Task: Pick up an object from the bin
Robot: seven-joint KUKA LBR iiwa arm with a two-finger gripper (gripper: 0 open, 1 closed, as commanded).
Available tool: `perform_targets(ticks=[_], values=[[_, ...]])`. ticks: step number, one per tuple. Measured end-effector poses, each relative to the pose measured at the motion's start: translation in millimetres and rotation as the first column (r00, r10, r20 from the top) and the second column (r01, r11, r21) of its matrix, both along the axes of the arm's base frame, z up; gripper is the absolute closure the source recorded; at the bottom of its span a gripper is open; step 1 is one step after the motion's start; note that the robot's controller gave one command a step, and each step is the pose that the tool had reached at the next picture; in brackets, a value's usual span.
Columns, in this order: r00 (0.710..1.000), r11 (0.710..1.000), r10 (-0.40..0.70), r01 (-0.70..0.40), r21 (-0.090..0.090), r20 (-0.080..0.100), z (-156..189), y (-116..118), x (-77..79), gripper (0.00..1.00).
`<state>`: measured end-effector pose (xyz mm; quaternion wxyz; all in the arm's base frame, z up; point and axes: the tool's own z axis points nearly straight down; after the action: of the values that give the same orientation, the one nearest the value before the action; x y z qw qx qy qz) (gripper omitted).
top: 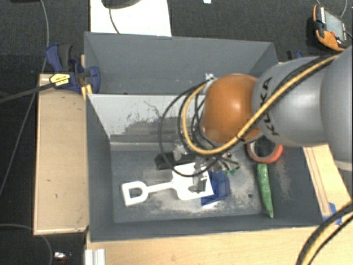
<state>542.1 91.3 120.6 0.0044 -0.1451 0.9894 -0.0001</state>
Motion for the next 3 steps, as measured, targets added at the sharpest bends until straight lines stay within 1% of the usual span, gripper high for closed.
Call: perform_targets(ticks=[1,2,3], values=[[0.966,0.966,0.257,-0.257,0.000,0.007,-16.7,9.4,-30.7,0.00],[0.994,0.994,0.107,-0.107,-0.001,-0.001,-50.3,25.1,-26.9,0.00],[1.000,1.000,-0.002,0.002,0.003,0.005,-50.2,40.7,-27.8,1.00]])
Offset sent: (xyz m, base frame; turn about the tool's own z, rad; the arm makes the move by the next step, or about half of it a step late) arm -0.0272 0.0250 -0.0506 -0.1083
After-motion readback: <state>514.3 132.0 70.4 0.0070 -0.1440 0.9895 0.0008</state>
